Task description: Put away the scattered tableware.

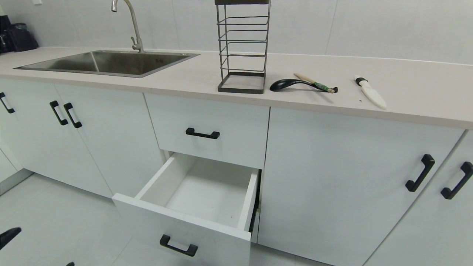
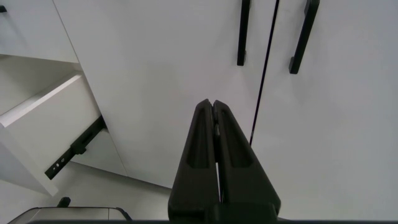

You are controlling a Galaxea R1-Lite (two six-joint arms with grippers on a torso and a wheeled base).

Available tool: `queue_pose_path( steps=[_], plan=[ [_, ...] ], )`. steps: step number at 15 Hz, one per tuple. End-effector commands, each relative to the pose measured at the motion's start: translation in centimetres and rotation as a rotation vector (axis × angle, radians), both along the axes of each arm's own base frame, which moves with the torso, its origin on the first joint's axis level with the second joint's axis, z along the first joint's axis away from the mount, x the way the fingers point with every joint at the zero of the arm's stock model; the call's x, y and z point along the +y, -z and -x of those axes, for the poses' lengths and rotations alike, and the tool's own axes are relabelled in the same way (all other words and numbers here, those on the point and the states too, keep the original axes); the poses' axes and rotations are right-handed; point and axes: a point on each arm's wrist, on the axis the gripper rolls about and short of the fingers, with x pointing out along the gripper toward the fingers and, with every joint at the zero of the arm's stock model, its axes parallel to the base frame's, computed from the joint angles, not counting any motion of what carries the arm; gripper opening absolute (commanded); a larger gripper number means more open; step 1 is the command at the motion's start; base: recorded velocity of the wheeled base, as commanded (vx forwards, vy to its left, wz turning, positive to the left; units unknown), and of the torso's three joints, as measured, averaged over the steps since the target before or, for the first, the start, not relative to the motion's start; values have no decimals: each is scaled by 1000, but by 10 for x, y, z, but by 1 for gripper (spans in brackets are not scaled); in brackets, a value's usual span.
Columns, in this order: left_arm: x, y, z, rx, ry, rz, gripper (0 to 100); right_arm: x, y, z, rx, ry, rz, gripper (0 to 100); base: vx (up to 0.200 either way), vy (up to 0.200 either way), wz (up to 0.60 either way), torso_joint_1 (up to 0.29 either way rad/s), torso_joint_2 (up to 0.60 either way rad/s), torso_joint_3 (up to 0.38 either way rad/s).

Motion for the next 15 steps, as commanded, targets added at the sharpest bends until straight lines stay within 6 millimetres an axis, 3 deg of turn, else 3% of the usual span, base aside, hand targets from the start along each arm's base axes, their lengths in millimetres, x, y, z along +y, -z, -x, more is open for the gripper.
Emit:
queue_pose_path(
  steps=[1, 3, 6, 10, 15],
  plan=[
    [1, 26, 34, -122, -28, 1, 100, 0, 0, 0, 2, -1, 0, 0, 0, 0, 0, 0, 0, 0],
    [1, 37, 34, -100, -55, 10, 100, 0, 0, 0, 2, -1, -2, 0, 0, 0, 0, 0, 0, 0],
    [3, 38, 33, -74, -145, 62, 100, 0, 0, 0, 2, -1, 0, 0, 0, 0, 0, 0, 0, 0],
    [1, 38, 33, -64, -83, 87, 100, 0, 0, 0, 2, -1, 0, 0, 0, 0, 0, 0, 0, 0],
    [3, 41, 33, -31, -155, 123, 100, 0, 0, 0, 2, 1, 0, 0, 0, 0, 0, 0, 0, 0]
  ],
)
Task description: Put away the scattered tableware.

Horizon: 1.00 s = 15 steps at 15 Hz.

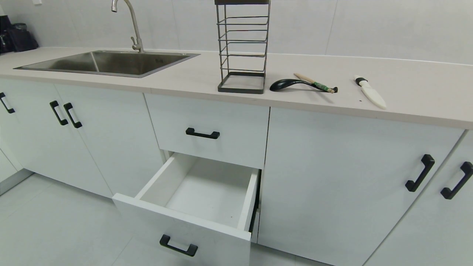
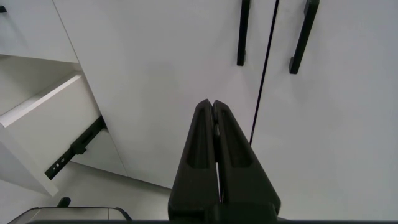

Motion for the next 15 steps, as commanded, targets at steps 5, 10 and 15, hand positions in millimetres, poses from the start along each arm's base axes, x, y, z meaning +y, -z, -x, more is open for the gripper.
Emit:
queue_pose_path(
  steps=[5, 10, 15],
  plan=[
    [0, 3, 0, 39, -4, 41, 100, 0, 0, 0, 1, 0, -2, 0, 0, 0, 0, 0, 0, 0],
    [1, 4, 0, 50, -42, 106, 100, 0, 0, 0, 1, -1, 0, 0, 0, 0, 0, 0, 0, 0],
    [1, 4, 0, 50, -42, 106, 100, 0, 0, 0, 1, 0, 0, 0, 0, 0, 0, 9, -10, -6]
  ],
)
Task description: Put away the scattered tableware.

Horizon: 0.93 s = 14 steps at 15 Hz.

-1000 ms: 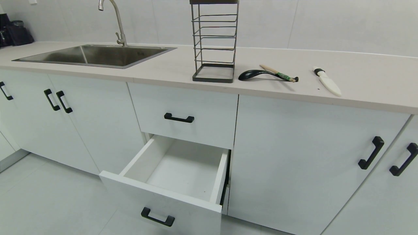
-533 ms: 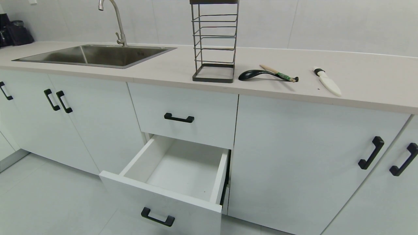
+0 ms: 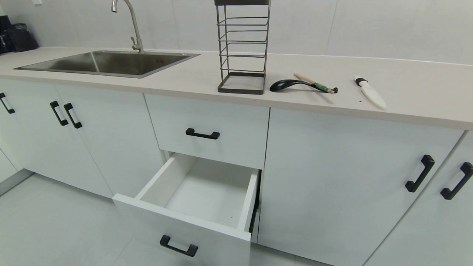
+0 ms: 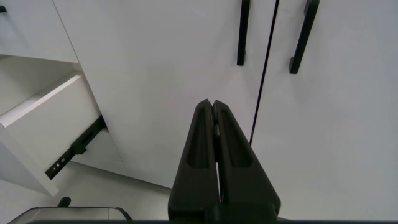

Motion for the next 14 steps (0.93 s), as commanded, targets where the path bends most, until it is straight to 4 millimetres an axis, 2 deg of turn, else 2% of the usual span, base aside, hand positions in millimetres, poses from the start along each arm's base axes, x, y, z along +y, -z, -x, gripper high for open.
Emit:
queue_pose_path(
  steps=[1, 5, 7, 9, 14],
  plan=[
    [0, 0, 0, 1, 0, 0, 100, 0, 0, 0, 0, 0, 0, 0, 0, 0, 0, 154, -193, -36],
    [0, 0, 0, 1, 0, 0, 100, 0, 0, 0, 0, 0, 0, 0, 0, 0, 0, 224, -105, -120],
    [0, 0, 0, 1, 0, 0, 100, 0, 0, 0, 1, 0, 0, 0, 0, 0, 0, 254, -562, -247],
    [0, 0, 0, 1, 0, 0, 100, 0, 0, 0, 1, 0, 1, 0, 0, 0, 0, 93, -547, -68],
    [0, 0, 0, 1, 0, 0, 100, 0, 0, 0, 1, 0, 1, 0, 0, 0, 0, 12, -46, -12]
  ],
)
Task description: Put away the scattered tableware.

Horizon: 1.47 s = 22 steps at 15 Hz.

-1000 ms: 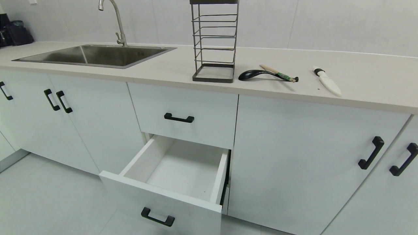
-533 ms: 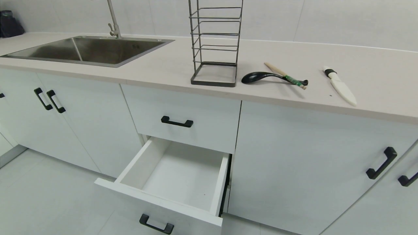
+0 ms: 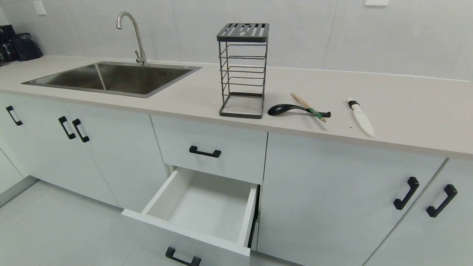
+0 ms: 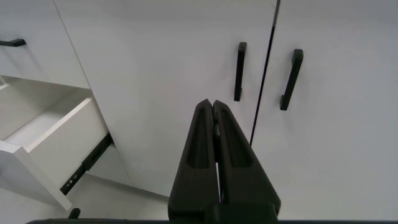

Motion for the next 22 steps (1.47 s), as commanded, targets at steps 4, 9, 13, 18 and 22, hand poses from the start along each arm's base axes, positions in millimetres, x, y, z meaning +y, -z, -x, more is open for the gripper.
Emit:
queue_pose_path(
  steps=[4, 9, 13, 18, 22],
  plan=[
    [0, 0, 0, 1, 0, 0, 100, 0, 0, 0, 1, 0, -1, 0, 0, 0, 0, 138, -251, -114],
    [0, 0, 0, 1, 0, 0, 100, 0, 0, 0, 1, 0, 0, 0, 0, 0, 0, 150, -462, -217],
    [0, 0, 0, 1, 0, 0, 100, 0, 0, 0, 1, 0, -1, 0, 0, 0, 0, 367, -487, -234],
    [0, 0, 0, 1, 0, 0, 100, 0, 0, 0, -1, 0, 0, 0, 0, 0, 0, 286, -516, -250],
    [0, 0, 0, 1, 0, 0, 100, 0, 0, 0, -1, 0, 0, 0, 0, 0, 150, 283, -549, -262]
  ],
)
